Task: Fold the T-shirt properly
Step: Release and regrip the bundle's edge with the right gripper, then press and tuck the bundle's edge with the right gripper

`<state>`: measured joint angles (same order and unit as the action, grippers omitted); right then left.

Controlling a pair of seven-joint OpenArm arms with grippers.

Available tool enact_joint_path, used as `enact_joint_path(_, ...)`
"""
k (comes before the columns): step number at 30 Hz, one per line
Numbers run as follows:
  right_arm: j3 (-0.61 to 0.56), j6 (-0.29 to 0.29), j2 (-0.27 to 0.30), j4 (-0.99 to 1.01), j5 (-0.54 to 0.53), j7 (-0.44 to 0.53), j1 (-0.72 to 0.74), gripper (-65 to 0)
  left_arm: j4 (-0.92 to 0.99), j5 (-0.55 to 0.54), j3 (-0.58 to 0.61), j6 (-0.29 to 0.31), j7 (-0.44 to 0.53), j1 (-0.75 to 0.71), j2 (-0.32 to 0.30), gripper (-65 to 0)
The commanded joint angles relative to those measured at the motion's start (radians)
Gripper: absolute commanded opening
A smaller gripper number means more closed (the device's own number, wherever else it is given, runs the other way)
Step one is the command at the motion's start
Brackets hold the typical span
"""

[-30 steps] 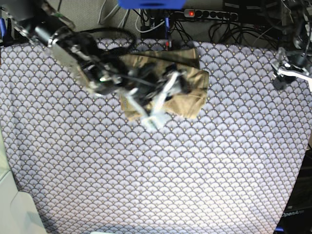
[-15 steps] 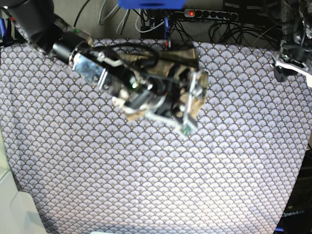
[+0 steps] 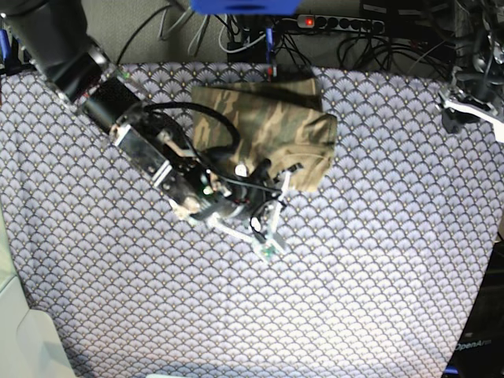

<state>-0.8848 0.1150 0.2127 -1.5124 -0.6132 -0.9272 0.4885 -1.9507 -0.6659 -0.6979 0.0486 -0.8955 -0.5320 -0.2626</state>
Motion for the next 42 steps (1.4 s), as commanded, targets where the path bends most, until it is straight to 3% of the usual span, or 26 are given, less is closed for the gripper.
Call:
enact_joint_path(1, 0.008, -0.038, -0.008, 0.005, -0.004, 0.026, 0.037, -65.0, -0.016, -0.005, -0.009, 0.000, 0.017, 0.002, -0.005, -34.8)
enact_joint_path(4, 0.006, -0.077, -0.014, 0.051, -0.004, 0.033, 0.045, -65.0, -0.016, -0.005, -0.006, 0.000, 0.017, 0.002, 0.000, -34.8)
enact_joint_path(11, 0.002, -0.080, -0.042, 0.069, -0.004, 0.036, 0.009, -65.0, -0.016, -0.005, -0.004, 0.000, 0.017, 0.003, 0.000, -34.8)
enact_joint_path(18, -0.179, -0.082, -0.060, 0.065, -0.004, 0.036, 0.002, -65.0, -0.016, -0.005, -0.004, 0.000, 0.017, 0.020, 0.000, -34.8)
enact_joint_path(22, -0.216, -0.082, -0.062, 0.039, -0.004, 0.036, -0.001, -65.0, -0.016, -0.005, -0.004, 0.000, 0.017, 0.020, 0.000, -34.8)
enact_joint_path(27, -0.245, -0.127, -0.032, -0.084, -0.004, 0.040, -0.001, -65.0, -0.016, -0.005, -0.004, 0.000, 0.017, 0.020, 0.000, -34.8)
enact_joint_path(35, -0.238, -0.127, -0.017, -0.103, -0.006, 0.044, -0.001, -65.0, -0.016, -0.005, -0.004, 0.000, 0.017, 0.019, 0.000, -34.8)
enact_joint_path(42, -0.198, -0.127, 0.029, -0.202, -0.007, 0.138, -0.004, -65.0, -0.014, -0.005, -0.004, 0.000, 0.017, 0.020, 0.000, -34.8)
